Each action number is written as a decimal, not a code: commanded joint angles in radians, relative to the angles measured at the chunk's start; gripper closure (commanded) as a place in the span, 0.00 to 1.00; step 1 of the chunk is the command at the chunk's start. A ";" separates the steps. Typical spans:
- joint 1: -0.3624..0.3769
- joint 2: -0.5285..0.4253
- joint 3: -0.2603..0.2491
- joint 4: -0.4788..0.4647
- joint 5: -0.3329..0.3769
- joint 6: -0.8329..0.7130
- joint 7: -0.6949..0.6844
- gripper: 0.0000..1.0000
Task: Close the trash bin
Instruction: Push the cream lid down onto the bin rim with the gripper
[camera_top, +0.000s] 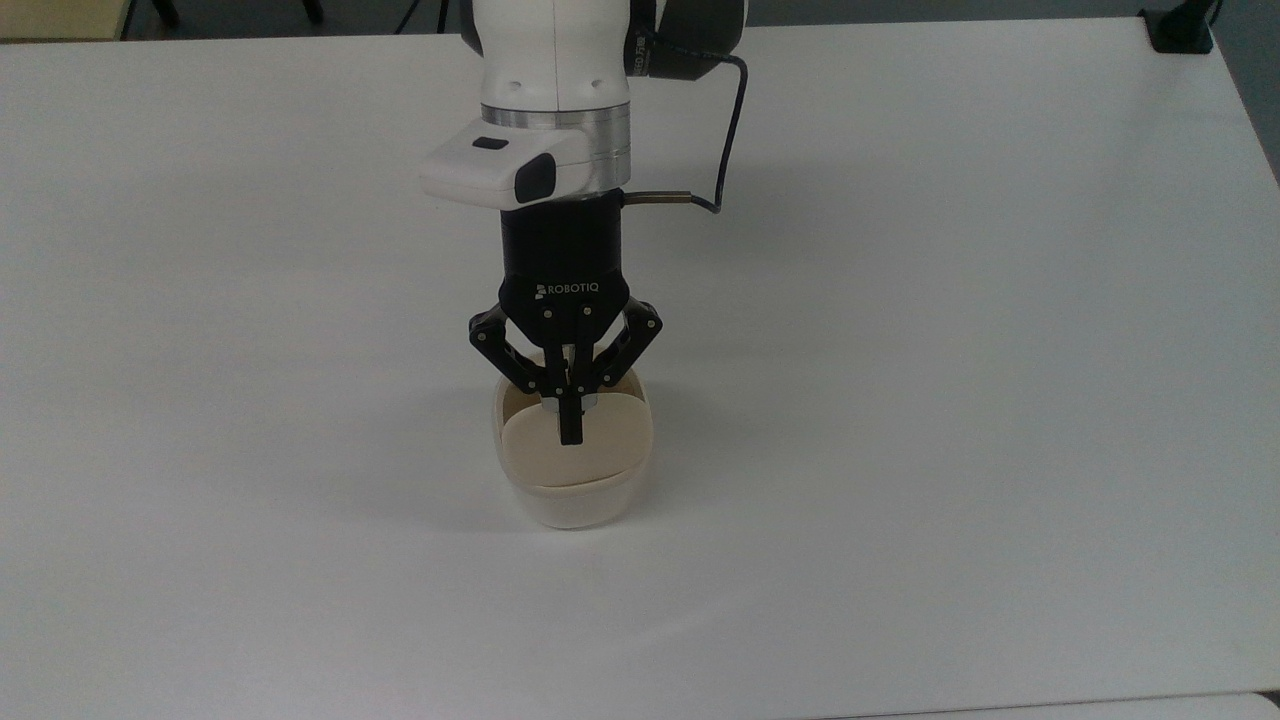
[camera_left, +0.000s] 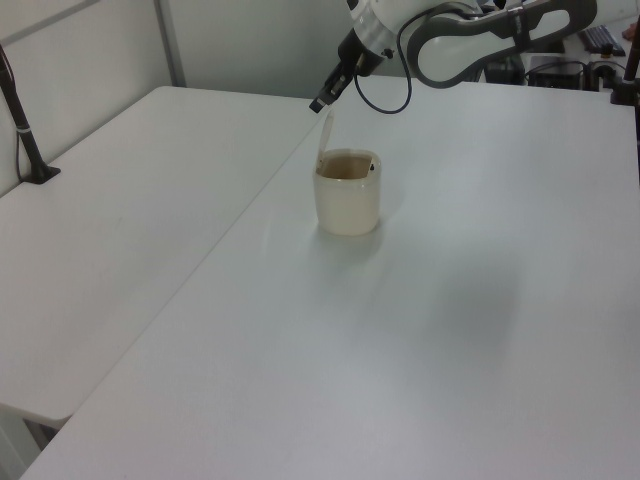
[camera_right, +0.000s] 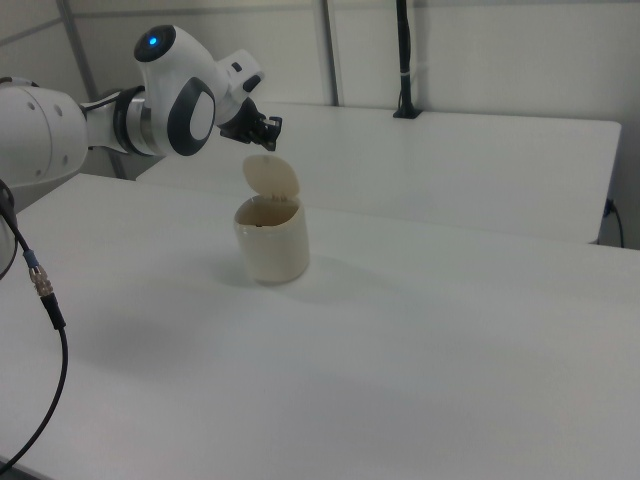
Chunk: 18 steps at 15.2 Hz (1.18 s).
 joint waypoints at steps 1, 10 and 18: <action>0.012 -0.009 -0.005 -0.012 0.024 -0.106 -0.067 1.00; 0.006 -0.009 -0.005 -0.020 0.018 -0.422 -0.158 1.00; 0.009 0.029 -0.006 -0.043 0.012 -0.433 -0.161 1.00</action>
